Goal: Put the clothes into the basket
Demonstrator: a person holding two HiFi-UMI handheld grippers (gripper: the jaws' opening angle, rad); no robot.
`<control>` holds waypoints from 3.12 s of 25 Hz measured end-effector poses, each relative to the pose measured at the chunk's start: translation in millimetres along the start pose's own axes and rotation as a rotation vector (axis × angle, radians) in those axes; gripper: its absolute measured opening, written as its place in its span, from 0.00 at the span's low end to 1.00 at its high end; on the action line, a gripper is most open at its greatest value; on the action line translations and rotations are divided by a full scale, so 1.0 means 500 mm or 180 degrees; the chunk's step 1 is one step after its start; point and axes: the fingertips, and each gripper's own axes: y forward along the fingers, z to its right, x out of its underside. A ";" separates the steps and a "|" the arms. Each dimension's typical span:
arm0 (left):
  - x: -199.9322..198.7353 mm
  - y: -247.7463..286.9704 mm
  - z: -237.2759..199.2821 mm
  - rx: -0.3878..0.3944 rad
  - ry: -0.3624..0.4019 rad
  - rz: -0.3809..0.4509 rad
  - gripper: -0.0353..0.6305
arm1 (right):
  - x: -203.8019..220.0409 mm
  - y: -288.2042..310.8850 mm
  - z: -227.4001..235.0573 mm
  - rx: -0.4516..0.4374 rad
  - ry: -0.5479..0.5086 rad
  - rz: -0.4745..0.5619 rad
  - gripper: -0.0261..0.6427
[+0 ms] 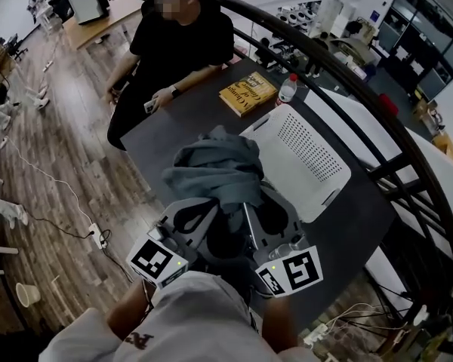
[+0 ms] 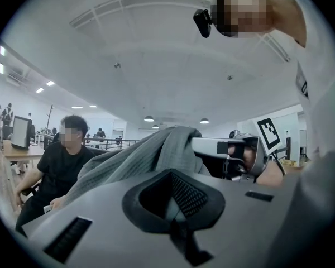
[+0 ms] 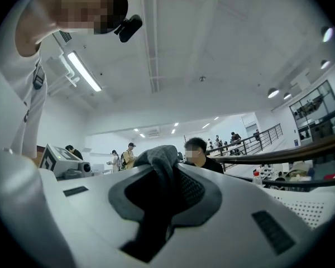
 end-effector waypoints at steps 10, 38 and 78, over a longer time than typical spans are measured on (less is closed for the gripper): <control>-0.043 0.095 0.023 0.0662 0.0024 0.0147 0.04 | -0.053 -0.032 0.086 0.0563 -0.0149 0.0115 0.15; 0.011 0.354 -0.016 0.1805 -0.0110 -0.0192 0.04 | 0.017 -0.044 0.380 0.1959 -0.0198 -0.0454 0.15; 0.147 0.477 -0.060 0.1567 -0.0234 -0.0662 0.04 | 0.398 0.015 0.617 0.1353 -0.0334 -0.2187 0.16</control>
